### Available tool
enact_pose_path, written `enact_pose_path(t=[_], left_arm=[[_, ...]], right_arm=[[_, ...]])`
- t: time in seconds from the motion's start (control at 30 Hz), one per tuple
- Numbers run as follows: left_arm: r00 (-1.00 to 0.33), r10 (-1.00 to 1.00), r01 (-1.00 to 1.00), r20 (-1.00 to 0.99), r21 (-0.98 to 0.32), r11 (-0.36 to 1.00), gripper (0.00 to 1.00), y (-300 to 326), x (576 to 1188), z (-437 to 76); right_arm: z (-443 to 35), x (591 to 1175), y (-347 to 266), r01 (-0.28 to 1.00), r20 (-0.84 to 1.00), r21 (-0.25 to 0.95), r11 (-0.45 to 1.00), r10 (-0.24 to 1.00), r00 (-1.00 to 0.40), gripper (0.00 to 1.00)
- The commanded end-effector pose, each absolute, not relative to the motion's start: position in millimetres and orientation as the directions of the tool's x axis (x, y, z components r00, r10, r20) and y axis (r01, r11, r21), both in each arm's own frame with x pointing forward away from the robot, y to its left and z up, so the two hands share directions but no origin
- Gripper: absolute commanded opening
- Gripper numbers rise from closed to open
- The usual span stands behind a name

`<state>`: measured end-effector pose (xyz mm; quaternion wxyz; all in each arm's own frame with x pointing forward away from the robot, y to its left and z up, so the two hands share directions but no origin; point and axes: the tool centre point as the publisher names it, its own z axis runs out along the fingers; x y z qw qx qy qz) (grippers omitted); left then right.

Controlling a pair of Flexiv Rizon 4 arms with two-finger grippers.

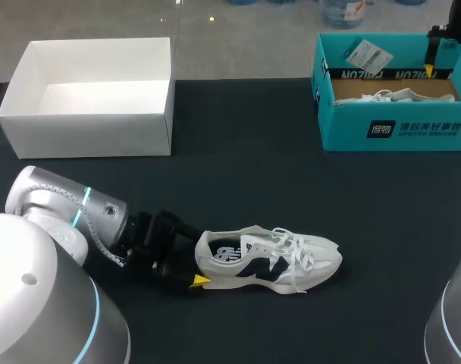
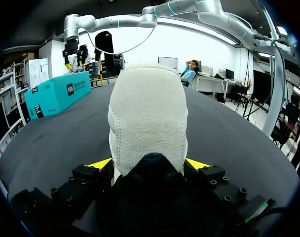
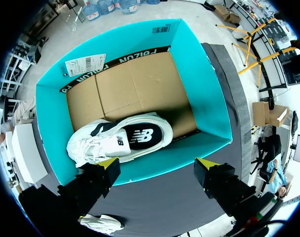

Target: Take the shoe out of the shoebox, open the shoe tongue, remove and reinsert the insole, then place the shoe into the shoebox

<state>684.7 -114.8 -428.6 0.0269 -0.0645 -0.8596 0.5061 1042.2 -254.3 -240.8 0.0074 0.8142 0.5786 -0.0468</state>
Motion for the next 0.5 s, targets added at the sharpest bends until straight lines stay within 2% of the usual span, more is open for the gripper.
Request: enact_pose_path(t=[0.03,0.5], left_arm=[[-0.989,0.144,0.082,-0.012,-0.87,0.486,1.0,-118.8,689.0,-434.0],[-0.991,0.131,0.068,-0.004,-0.871,0.486,1.0,-110.2,688.8,-432.9]], right_arm=[[-240.5,1041.5,-254.3,0.943,-0.084,-0.041,-0.33,0.942,0.326,1.0],[-240.5,1041.5,-254.3,0.943,-0.084,-0.041,-0.33,0.942,0.326,1.0]])
